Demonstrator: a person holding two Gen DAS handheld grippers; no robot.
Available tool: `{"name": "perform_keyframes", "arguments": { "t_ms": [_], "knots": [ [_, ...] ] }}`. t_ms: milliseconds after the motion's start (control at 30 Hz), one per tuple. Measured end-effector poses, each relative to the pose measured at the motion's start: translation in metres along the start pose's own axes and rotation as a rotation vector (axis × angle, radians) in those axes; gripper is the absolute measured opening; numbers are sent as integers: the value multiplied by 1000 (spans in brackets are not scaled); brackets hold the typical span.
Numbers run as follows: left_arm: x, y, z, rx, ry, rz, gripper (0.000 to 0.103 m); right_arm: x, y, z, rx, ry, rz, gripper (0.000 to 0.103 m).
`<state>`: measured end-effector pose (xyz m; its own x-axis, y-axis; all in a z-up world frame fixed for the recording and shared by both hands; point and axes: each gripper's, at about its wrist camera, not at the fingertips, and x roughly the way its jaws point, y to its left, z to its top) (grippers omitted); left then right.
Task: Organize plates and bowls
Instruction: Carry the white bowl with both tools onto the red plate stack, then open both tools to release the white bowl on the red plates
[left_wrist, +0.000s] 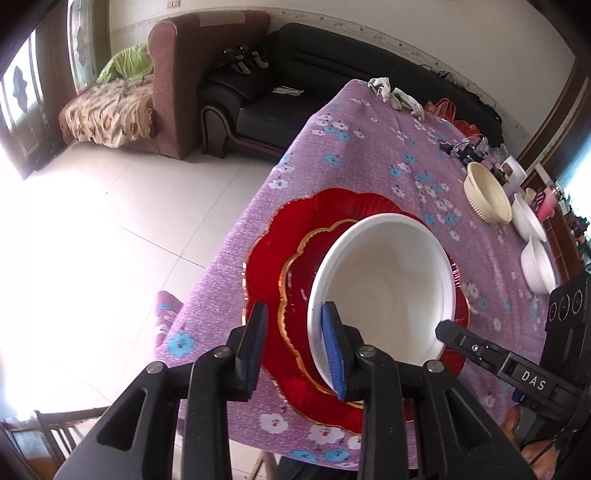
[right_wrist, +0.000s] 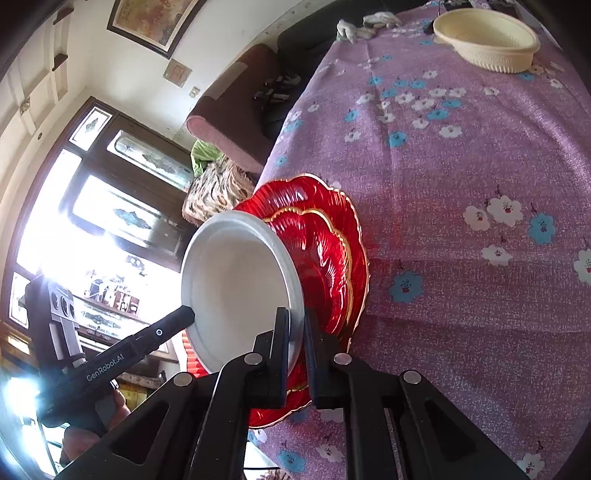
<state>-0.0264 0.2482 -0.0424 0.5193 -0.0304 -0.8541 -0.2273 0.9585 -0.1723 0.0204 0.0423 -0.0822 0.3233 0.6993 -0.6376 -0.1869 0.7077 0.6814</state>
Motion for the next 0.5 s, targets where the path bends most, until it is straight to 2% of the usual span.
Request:
{"name": "perform_keyframes", "arguments": {
  "t_ms": [67, 167, 233, 333, 400, 500],
  "knots": [
    [-3, 2, 0, 4, -9, 7, 34, 3, 1, 1, 6, 25, 15, 12],
    [-10, 4, 1, 7, -19, 7, 37, 2, 7, 1, -31, 21, -6, 12],
    [-18, 6, 1, 11, -47, 33, 37, 2, 10, 2, -54, 22, -31, 14],
    [-31, 12, 4, 3, -83, 52, 37, -2, 12, 4, -84, 27, -50, 20],
    [-40, 16, 7, -7, -105, 60, 37, -10, 15, 5, -106, 3, -63, 30],
    [-52, 16, 10, -16, -142, 72, 37, -24, 19, 7, -130, -35, -54, 31]
  ]
}}
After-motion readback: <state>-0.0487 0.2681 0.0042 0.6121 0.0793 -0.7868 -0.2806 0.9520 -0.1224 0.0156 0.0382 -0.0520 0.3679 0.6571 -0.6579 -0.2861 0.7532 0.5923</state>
